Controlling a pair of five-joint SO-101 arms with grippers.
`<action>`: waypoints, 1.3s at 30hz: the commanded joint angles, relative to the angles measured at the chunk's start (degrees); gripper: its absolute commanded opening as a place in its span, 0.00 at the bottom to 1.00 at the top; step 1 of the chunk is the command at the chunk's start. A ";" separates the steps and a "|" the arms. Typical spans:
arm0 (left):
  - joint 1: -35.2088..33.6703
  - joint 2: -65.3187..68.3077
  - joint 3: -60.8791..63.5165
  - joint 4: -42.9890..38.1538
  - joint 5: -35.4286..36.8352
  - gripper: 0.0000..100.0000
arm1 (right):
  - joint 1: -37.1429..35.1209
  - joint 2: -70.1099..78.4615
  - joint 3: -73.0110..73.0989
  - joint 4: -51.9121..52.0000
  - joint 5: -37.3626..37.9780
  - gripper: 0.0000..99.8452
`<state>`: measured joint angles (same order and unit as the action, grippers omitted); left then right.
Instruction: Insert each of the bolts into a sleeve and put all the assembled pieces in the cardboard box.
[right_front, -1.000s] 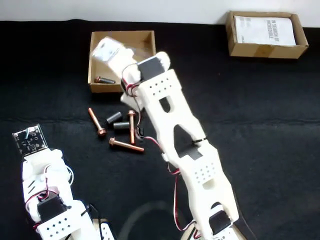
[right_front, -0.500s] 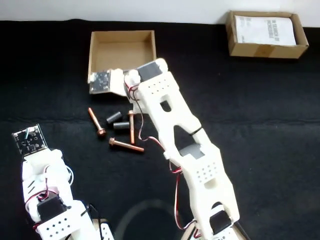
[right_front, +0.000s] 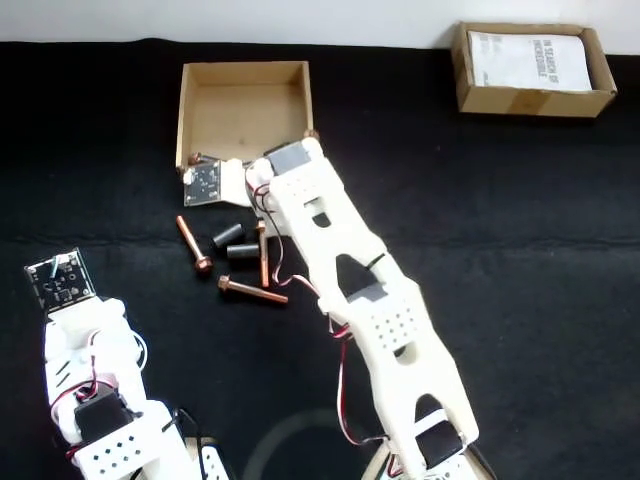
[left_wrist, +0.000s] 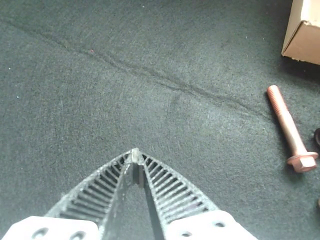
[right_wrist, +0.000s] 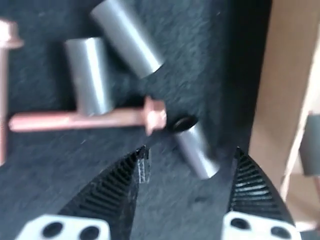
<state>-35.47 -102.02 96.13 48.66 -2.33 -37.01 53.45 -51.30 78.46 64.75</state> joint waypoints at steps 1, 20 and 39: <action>-0.40 -1.71 1.01 0.26 -0.53 0.01 | 0.66 4.18 -9.63 0.13 0.70 0.23; -0.40 -1.80 1.01 0.26 -0.53 0.01 | 3.12 16.57 -26.95 2.77 -6.59 0.01; 1.54 -1.36 1.01 0.35 -0.53 0.01 | 4.44 -2.24 -50.15 12.70 -27.69 0.01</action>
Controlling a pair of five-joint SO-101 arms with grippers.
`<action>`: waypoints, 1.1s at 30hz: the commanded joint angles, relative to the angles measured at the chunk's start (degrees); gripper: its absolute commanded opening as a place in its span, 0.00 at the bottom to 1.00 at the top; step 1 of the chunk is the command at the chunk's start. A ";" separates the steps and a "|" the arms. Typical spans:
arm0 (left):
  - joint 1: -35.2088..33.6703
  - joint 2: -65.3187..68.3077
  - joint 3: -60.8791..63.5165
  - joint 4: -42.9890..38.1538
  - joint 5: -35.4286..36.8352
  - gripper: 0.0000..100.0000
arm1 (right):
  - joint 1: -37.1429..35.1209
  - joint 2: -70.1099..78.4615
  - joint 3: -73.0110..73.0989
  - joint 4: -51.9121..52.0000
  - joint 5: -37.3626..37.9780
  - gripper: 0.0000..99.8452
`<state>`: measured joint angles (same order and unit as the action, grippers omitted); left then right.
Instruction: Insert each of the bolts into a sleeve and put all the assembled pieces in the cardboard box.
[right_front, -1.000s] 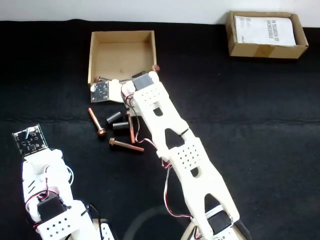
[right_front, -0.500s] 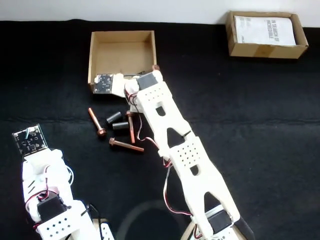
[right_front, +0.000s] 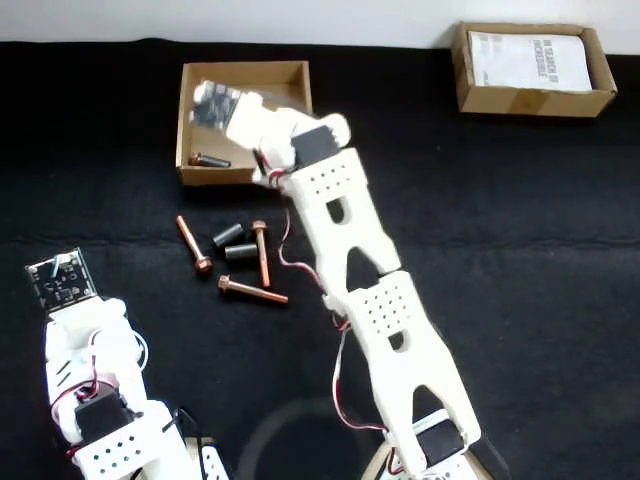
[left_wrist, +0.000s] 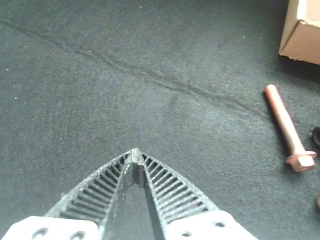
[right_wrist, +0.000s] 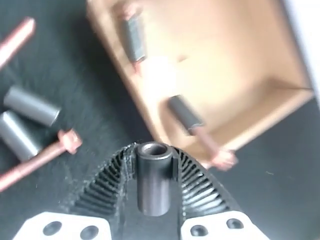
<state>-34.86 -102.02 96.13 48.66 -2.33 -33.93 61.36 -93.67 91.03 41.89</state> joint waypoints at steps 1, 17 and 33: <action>0.92 -1.36 1.01 0.35 -0.53 0.01 | 1.36 -12.26 -7.87 0.22 -6.68 0.01; 3.56 -1.27 1.01 1.49 -0.53 0.01 | 4.26 -40.40 -7.78 10.15 -22.24 0.01; 6.02 -1.27 1.01 7.21 -0.44 0.01 | 23.87 -65.80 1.63 10.24 -25.41 0.01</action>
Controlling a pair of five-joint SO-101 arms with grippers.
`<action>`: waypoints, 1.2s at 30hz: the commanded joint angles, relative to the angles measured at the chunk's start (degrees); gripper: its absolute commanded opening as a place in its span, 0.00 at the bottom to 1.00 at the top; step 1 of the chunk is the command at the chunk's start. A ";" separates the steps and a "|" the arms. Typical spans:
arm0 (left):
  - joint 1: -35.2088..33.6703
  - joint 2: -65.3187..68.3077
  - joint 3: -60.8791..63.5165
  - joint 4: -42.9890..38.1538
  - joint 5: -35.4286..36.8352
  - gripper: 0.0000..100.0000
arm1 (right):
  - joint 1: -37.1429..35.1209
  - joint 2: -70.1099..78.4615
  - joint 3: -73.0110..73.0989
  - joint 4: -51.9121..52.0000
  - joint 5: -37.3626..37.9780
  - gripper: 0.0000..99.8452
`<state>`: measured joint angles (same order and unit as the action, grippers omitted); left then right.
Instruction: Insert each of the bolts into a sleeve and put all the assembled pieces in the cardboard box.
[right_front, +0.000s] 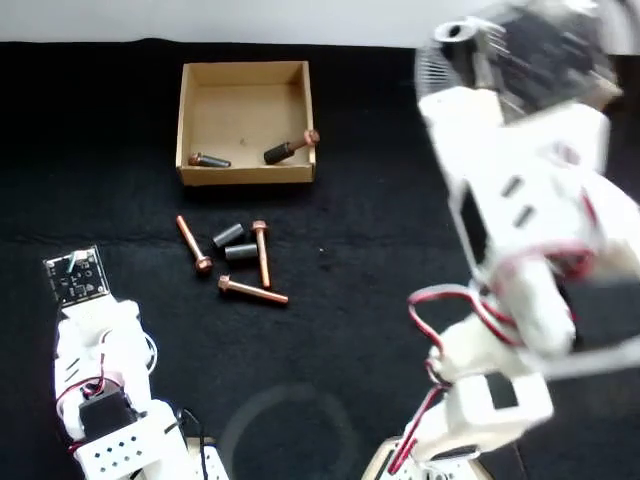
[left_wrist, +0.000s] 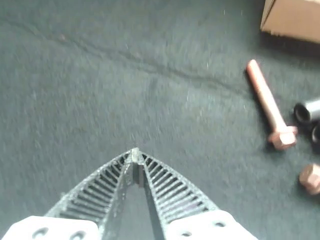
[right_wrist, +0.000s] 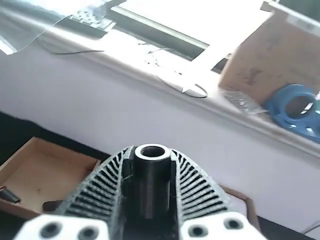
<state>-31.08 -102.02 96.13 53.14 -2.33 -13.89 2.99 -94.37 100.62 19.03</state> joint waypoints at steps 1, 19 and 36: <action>2.95 -1.27 1.01 4.84 -0.44 0.01 | 5.41 -9.98 5.41 0.66 -4.48 0.01; 8.66 -1.27 -19.91 17.93 -0.44 0.01 | 11.30 -59.65 85.76 -3.03 -25.14 0.01; 18.77 22.64 -45.32 18.02 3.08 0.10 | 11.38 -94.55 151.60 -40.92 -19.08 0.01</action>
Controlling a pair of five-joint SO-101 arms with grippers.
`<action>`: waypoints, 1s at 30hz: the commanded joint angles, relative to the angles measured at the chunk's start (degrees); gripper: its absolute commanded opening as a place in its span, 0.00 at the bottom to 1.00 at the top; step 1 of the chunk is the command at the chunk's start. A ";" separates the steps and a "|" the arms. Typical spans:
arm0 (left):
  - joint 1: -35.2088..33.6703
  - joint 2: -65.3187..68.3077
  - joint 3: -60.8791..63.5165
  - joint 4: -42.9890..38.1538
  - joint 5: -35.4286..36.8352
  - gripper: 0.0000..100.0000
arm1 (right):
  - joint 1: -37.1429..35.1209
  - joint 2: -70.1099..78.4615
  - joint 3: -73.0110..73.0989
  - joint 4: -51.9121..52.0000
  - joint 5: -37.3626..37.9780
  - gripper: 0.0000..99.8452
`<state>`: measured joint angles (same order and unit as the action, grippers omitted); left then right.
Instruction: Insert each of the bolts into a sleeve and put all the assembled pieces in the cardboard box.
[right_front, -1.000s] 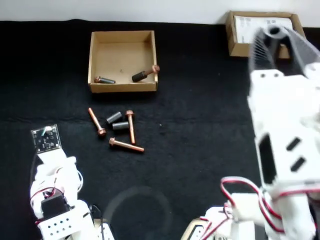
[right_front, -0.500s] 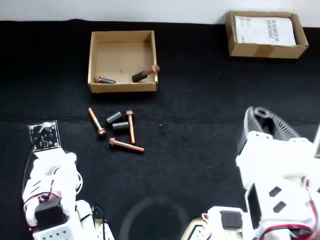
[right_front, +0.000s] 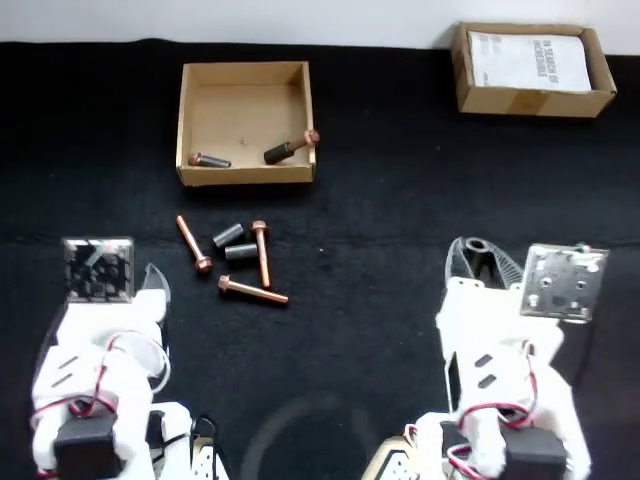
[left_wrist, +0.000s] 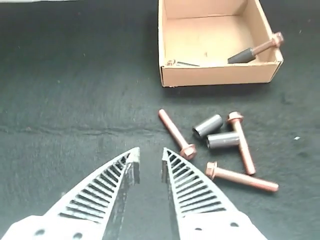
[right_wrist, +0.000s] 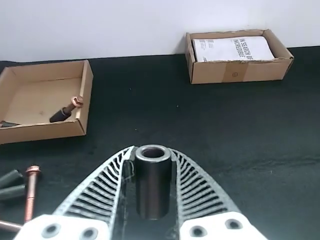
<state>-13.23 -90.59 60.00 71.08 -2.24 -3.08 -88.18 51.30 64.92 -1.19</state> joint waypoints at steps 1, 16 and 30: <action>1.36 15.69 -12.53 0.09 4.13 0.10 | 0.57 -4.44 7.69 -6.46 1.14 0.01; 26.77 64.48 -46.81 12.31 24.00 0.10 | 14.90 -7.78 24.57 -19.12 1.23 0.01; 26.59 106.95 -70.90 12.84 30.86 0.10 | 15.69 -7.87 27.21 -22.20 1.14 0.01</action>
<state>12.62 10.07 -4.09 83.47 27.47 11.96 -95.38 78.64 44.88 -0.57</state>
